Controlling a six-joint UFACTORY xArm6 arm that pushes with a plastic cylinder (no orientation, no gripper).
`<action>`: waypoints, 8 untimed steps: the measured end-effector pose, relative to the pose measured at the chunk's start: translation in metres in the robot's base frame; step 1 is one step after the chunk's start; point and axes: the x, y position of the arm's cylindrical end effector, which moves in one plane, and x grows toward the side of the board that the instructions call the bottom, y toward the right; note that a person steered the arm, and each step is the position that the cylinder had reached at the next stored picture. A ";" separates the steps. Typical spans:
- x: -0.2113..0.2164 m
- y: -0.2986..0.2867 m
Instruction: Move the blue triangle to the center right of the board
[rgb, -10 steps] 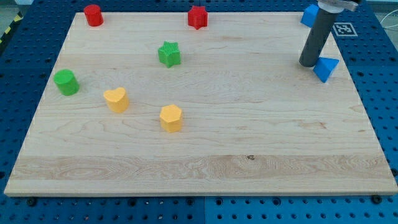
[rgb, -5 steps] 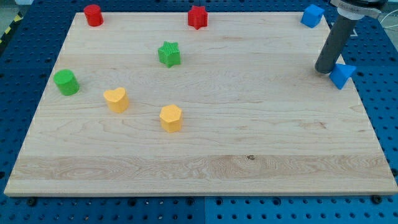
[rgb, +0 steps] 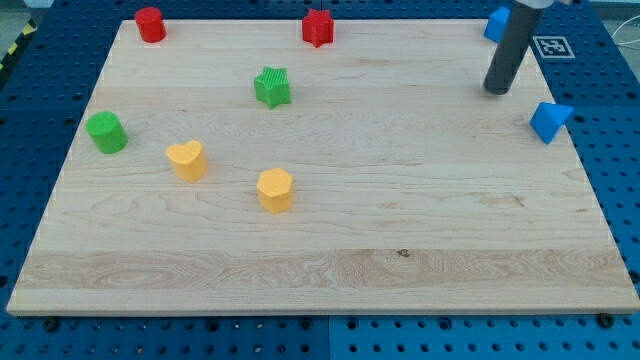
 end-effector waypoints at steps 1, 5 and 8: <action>0.021 0.034; 0.052 0.034; 0.044 -0.059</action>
